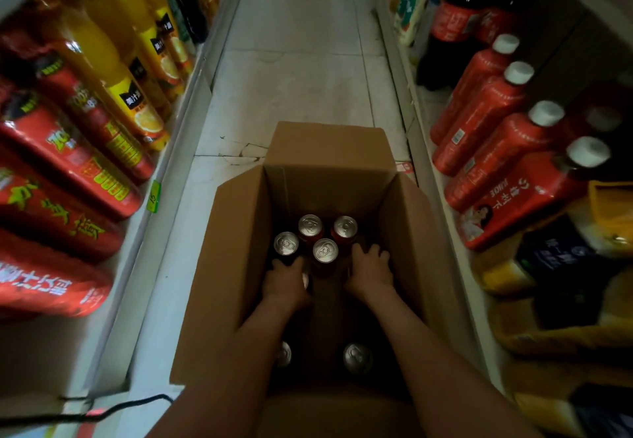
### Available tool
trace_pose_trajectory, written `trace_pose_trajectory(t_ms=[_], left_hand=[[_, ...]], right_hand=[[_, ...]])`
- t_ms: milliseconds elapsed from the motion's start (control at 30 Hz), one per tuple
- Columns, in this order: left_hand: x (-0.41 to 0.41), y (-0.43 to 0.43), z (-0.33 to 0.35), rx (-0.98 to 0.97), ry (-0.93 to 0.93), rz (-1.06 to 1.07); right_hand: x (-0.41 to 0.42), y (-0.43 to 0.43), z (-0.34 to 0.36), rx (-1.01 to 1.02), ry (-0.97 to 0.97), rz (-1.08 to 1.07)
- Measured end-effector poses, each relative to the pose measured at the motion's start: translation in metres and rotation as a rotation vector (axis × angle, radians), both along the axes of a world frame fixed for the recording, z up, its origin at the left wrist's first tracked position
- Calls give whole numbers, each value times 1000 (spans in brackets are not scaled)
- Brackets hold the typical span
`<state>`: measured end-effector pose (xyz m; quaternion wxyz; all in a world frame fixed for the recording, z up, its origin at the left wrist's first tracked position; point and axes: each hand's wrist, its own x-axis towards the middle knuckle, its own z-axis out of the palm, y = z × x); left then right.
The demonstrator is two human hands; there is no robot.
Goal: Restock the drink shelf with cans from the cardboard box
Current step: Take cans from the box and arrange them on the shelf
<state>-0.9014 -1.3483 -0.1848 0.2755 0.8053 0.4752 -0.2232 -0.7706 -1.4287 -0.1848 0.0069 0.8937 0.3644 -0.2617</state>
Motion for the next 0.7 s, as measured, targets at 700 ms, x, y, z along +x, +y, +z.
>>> trace_pose_trajectory(t_ms=[700], left_hand=[[-59,-37,551,-531,-863,484]], right_hand=[[-23,-94,585,676,522,-605]])
